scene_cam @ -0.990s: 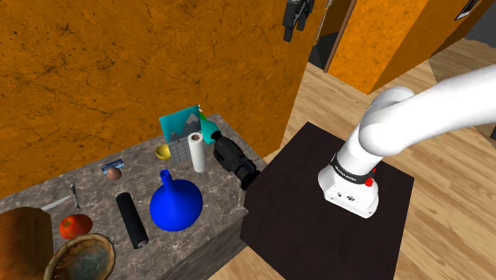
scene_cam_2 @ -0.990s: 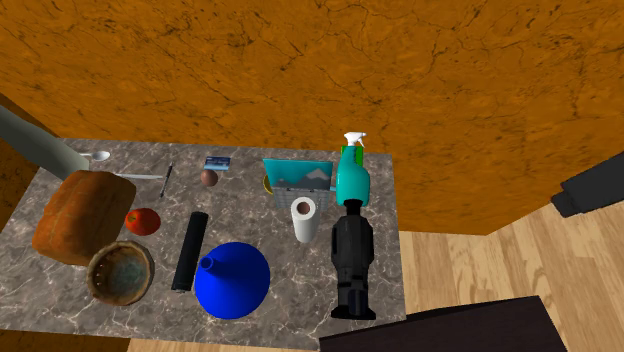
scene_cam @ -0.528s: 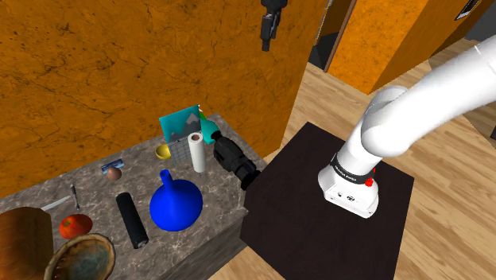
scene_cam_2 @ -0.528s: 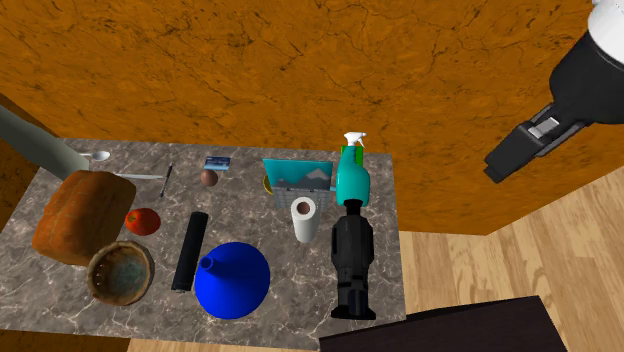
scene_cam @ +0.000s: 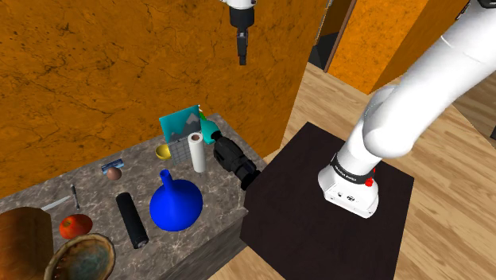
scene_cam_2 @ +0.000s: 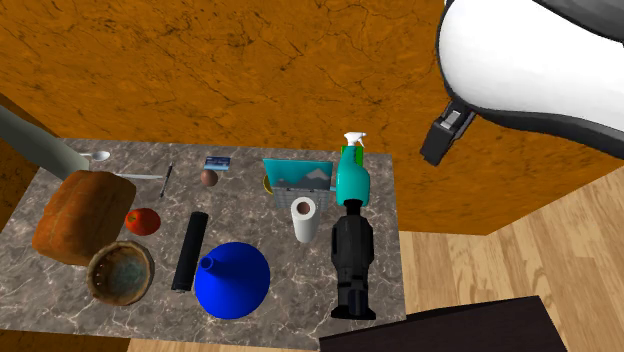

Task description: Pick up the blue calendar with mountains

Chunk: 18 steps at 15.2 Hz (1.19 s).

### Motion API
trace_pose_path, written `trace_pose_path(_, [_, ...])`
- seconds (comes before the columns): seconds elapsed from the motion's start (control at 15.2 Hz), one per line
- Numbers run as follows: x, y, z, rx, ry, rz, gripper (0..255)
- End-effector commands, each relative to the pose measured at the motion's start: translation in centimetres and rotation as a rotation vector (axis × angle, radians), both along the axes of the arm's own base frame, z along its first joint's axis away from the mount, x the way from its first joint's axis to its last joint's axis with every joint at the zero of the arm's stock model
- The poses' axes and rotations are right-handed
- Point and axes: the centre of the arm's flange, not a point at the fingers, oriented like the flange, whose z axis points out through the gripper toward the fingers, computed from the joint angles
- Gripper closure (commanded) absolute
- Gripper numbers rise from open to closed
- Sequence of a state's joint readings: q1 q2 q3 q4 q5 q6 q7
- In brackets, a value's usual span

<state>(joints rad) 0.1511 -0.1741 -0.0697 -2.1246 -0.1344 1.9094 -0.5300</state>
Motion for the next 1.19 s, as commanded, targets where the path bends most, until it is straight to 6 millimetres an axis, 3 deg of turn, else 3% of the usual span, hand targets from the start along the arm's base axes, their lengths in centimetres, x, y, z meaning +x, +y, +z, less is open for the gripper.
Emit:
trace_pose_path(0.0, [1.8, 1.5, -1.8, -0.006, 0.017, 0.078, 0])
trace_pose_path(0.59, [7.8, 9.0, -9.8, -0.036, 0.091, 0.412, 0])
trace_pose_path(1.06, [10.3, 15.7, -16.4, -0.059, 0.148, 0.670, 0])
trace_pose_path(1.12, [10.3, 15.7, -16.9, -0.059, 0.148, 0.670, 0])
